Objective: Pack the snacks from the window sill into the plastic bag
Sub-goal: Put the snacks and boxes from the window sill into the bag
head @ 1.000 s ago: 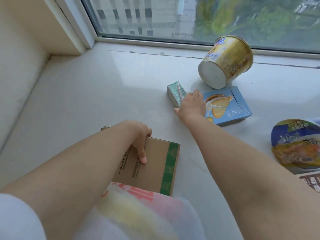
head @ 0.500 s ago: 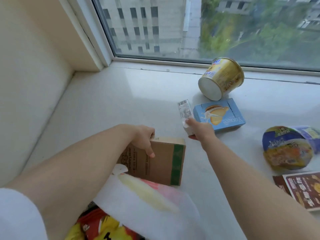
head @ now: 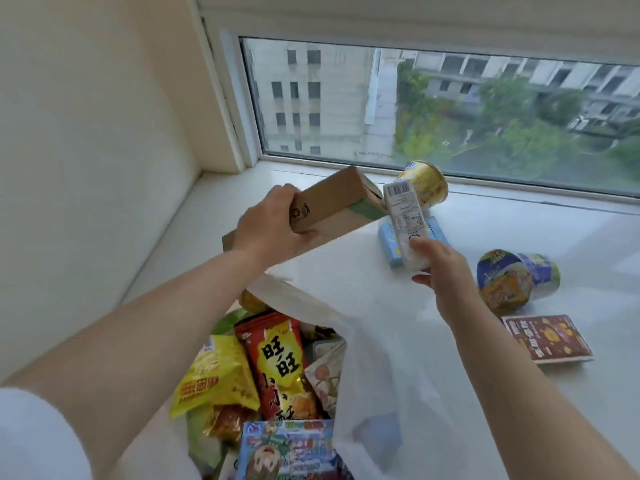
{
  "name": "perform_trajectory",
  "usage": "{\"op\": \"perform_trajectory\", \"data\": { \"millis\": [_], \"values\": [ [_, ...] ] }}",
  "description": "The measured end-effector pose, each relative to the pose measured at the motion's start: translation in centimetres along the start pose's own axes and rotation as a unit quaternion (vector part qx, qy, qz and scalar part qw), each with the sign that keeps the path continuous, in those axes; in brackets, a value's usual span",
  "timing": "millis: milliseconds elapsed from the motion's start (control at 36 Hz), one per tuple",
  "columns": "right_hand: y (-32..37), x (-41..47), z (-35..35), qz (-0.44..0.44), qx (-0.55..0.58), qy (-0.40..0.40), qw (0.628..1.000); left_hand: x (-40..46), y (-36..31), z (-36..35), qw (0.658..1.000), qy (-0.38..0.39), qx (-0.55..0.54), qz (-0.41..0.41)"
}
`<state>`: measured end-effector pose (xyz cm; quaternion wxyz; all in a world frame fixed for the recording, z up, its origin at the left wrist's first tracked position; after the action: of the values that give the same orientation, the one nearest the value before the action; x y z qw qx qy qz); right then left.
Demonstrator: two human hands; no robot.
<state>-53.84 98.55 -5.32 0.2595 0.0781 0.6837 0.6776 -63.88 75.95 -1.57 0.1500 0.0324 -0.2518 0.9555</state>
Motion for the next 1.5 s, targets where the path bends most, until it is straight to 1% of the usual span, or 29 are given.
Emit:
{"op": "perform_trajectory", "data": {
  "millis": [56, 111, 167, 250, 306, 389, 500, 556, 611, 694, 778, 889, 1028, 1083, 1139, 1194, 1278, 1333, 1361, 1389, 1417, 1444, 1500],
  "values": [
    [0.9, -2.4, 0.0, 0.014, 0.021, 0.014, 1.000, -2.7, -0.5, 2.6, 0.998, -0.066, -0.005, -0.007],
    [1.4, -4.5, 0.1, 0.023, 0.051, 0.025, 0.998, -5.4, -0.5, 4.9, 0.990, -0.135, -0.002, -0.037],
    [1.4, -6.5, 0.2, 0.025, 0.068, 0.040, 0.997, -7.9, 0.2, 6.6, 0.983, -0.175, -0.021, -0.053],
    [0.8, -9.2, 0.3, 0.012, 0.089, 0.098, 0.991, -11.6, 1.6, 8.6, 0.972, -0.226, -0.056, -0.036],
    [0.3, -11.0, -0.2, -0.009, 0.055, 0.139, 0.989, -14.1, 2.5, 9.5, 0.962, -0.255, -0.091, -0.020],
    [-0.6, -13.3, -0.9, -0.052, -0.059, 0.153, 0.985, -17.3, 3.9, 9.5, 0.955, -0.254, -0.151, -0.011],
    [-1.9, -15.6, -2.2, -0.061, -0.201, 0.206, 0.956, -20.7, 5.2, 8.1, 0.953, -0.222, -0.183, -0.094],
    [-2.4, -16.4, -2.9, -0.067, -0.247, 0.224, 0.940, -21.8, 6.3, 7.3, 0.950, -0.202, -0.202, -0.123],
    [-2.8, -17.0, -3.7, -0.071, -0.280, 0.240, 0.927, -22.6, 7.4, 6.4, 0.949, -0.202, -0.200, -0.138],
    [-3.5, -17.5, -4.3, -0.075, -0.292, 0.226, 0.926, -23.4, 8.5, 5.3, 0.952, -0.199, -0.166, -0.166],
    [-3.8, -17.2, -4.2, -0.081, -0.338, 0.175, 0.921, -23.7, 9.3, 4.7, 0.953, -0.188, -0.117, -0.205],
    [-4.0, -16.2, -2.9, -0.104, -0.404, 0.103, 0.903, -23.6, 10.0, 4.4, 0.945, -0.148, -0.063, -0.284],
    [-4.2, -15.0, -1.6, -0.124, -0.403, 0.040, 0.906, -24.0, 9.8, 3.5, 0.922, -0.091, -0.002, -0.375],
    [-4.2, -14.4, -1.5, -0.118, -0.414, 0.021, 0.902, -24.1, 9.4, 2.9, 0.914, -0.068, 0.028, -0.399],
    [-4.2, -14.1, -1.6, -0.110, -0.430, 0.012, 0.896, -24.0, 8.8, 2.3, 0.912, -0.047, 0.049, -0.404],
    [-4.1, -13.8, -1.8, -0.103, -0.451, 0.007, 0.887, -23.5, 8.0, 1.9, 0.914, -0.020, 0.062, -0.400],
    [-3.8, -13.7, -1.8, -0.084, -0.475, -0.023, 0.875, -22.2, 6.3, 1.5, 0.922, 0.049, 0.089, -0.375],
    [-3.6, -13.6, -1.6, -0.077, -0.487, -0.036, 0.869, -21.1, 5.0, 1.5, 0.926, 0.118, 0.138, -0.331],
    [-3.6, -13.5, -1.5, -0.075, -0.493, -0.039, 0.866, -20.4, 4.7, 1.5, 0.925, 0.182, 0.164, -0.289],
    [-3.7, -13.5, -1.4, -0.075, -0.497, -0.039, 0.864, -19.8, 4.6, 1.5, 0.917, 0.256, 0.187, -0.241],
    [-3.8, -13.4, -1.4, -0.073, -0.499, -0.039, 0.863, -19.2, 4.6, 1.4, 0.904, 0.308, 0.209, -0.212],
    [-3.8, -13.4, -1.3, -0.072, -0.498, -0.041, 0.863, -18.6, 4.6, 1.2, 0.895, 0.329, 0.223, -0.203],
    [-3.9, -13.3, -1.2, -0.070, -0.494, -0.045, 0.865, -18.1, 4.9, 0.3, 0.888, 0.334, 0.245, -0.198]
  ]
}}
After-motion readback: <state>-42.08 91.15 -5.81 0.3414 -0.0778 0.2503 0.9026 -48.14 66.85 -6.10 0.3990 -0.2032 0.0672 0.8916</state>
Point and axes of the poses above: each hand's wrist, its own x-axis towards the middle knuckle, its own z-axis out of the back of the hand, y = z × x, the point moved 3 cm from there along x, towards the middle knuckle, and after that the axes turned 4 degrees about z, right-handed, at the moved point
